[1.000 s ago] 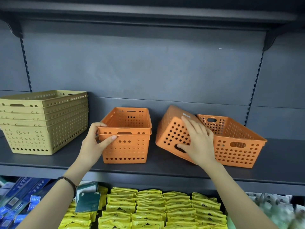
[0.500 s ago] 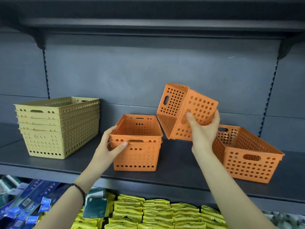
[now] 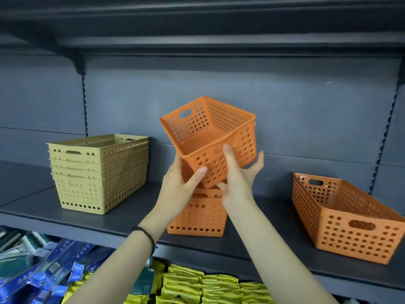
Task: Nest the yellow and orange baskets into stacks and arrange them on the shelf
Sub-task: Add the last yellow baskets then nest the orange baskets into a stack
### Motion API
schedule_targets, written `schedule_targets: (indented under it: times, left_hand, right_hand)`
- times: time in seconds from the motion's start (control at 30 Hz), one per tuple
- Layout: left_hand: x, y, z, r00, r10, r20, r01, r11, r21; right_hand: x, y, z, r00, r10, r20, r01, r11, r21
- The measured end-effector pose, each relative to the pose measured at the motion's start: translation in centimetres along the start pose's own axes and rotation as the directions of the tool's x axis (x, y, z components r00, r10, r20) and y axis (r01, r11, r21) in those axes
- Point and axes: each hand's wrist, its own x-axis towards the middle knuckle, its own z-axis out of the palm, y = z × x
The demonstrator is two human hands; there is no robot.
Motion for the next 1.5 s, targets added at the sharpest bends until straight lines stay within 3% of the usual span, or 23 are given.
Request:
schedule_targets:
  times: [0.13,0.27,0.4,0.53,0.77,0.9,1.0,1.1,1.3,1.5]
  left_hand:
    - [0.3,-0.7,-0.7,0.999,-0.010,-0.052,0.007,0.998,-0.069]
    - [1.1,-1.5,-2.3,1.000,-0.026,-0.001,0.026,0.997,-0.075]
    - [1.8,-2.2,-3.4,0.998,-0.009,0.067,0.011,0.999,-0.033]
    - [2.2,-2.6,-3.3,0.991,-0.010,0.131,0.012,1.000,-0.014]
    - [3.4,-4.7,-3.0,0.981,-0.088,0.174,0.087,0.996,0.012]
    - [1.6,-7.5,-2.2,0.967,-0.177,0.181,0.200,0.973,-0.117]
    - [-0.1,-8.9,-1.2,0.962,-0.251,0.111,0.271,0.928,-0.257]
    - [-1.3,-8.8,0.3,0.947,-0.294,0.129,0.321,0.863,-0.391]
    - [-1.5,-9.8,1.7,0.965,-0.258,0.048,0.255,0.880,-0.400]
    - [-1.8,-9.5,2.7,0.973,-0.212,0.092,0.231,0.875,-0.425]
  right_hand:
    - [-0.3,0.6,0.5,0.994,-0.099,-0.039,0.086,0.964,-0.251]
    - [0.7,0.8,-0.8,0.938,-0.343,0.056,0.308,0.745,-0.592]
    - [0.8,1.2,-1.9,0.941,-0.269,0.206,0.338,0.794,-0.506]
    - [1.2,1.6,-2.5,0.910,-0.323,0.261,0.415,0.741,-0.529]
    - [3.0,2.7,-2.8,0.933,-0.227,0.280,0.358,0.668,-0.652]
    - [2.9,5.1,-4.4,0.934,-0.204,0.294,0.354,0.651,-0.672]
    - [2.2,6.7,-5.5,0.940,-0.214,0.266,0.336,0.719,-0.609]
    - [1.3,7.7,-5.8,0.945,-0.225,0.237,0.321,0.780,-0.538]
    - [1.3,8.1,-6.7,0.946,-0.195,0.260,0.308,0.794,-0.524]
    - [1.2,5.8,-9.1,0.928,-0.181,0.327,0.356,0.690,-0.630]
